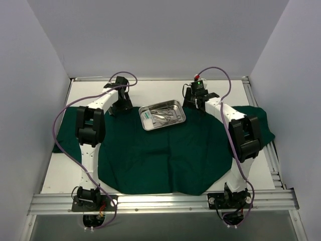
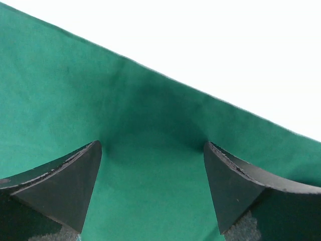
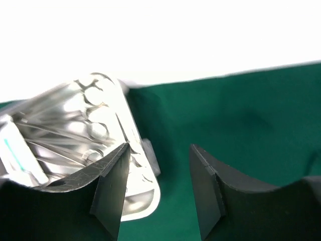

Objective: Open and lay out the surgical kit

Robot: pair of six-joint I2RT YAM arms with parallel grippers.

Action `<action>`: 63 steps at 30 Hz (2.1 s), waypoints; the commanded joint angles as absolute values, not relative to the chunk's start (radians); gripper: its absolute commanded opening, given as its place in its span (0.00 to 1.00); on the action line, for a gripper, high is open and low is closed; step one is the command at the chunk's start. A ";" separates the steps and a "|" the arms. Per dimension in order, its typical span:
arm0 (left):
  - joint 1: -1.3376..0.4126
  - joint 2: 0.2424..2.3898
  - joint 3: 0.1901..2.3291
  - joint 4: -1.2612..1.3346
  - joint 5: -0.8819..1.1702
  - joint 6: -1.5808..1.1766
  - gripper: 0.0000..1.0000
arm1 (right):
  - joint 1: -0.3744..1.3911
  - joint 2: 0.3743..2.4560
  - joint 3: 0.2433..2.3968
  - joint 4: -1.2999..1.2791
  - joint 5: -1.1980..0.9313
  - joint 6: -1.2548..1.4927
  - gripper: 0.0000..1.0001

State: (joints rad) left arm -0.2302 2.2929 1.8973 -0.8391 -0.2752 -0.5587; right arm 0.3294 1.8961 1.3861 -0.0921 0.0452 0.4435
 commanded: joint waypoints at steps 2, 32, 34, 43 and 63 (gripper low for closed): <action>-0.207 2.347 1.966 -0.871 -0.310 -0.555 0.92 | 0.342 1.947 1.454 -0.098 0.037 0.437 0.46; -0.156 2.335 1.885 -0.854 -0.282 -0.594 0.91 | 0.393 1.973 1.404 -0.163 0.034 0.453 0.01; -0.153 2.330 1.881 -0.853 -0.282 -0.595 0.91 | 0.393 1.957 1.394 -0.166 0.037 0.446 0.00; -0.133 2.319 1.873 -0.850 -0.275 -0.598 0.91 | 0.402 1.884 1.336 -0.192 0.040 0.361 0.00; -0.120 2.247 1.868 -0.865 -0.253 -0.611 0.91 | 0.403 1.778 1.305 -0.239 -0.028 0.328 0.19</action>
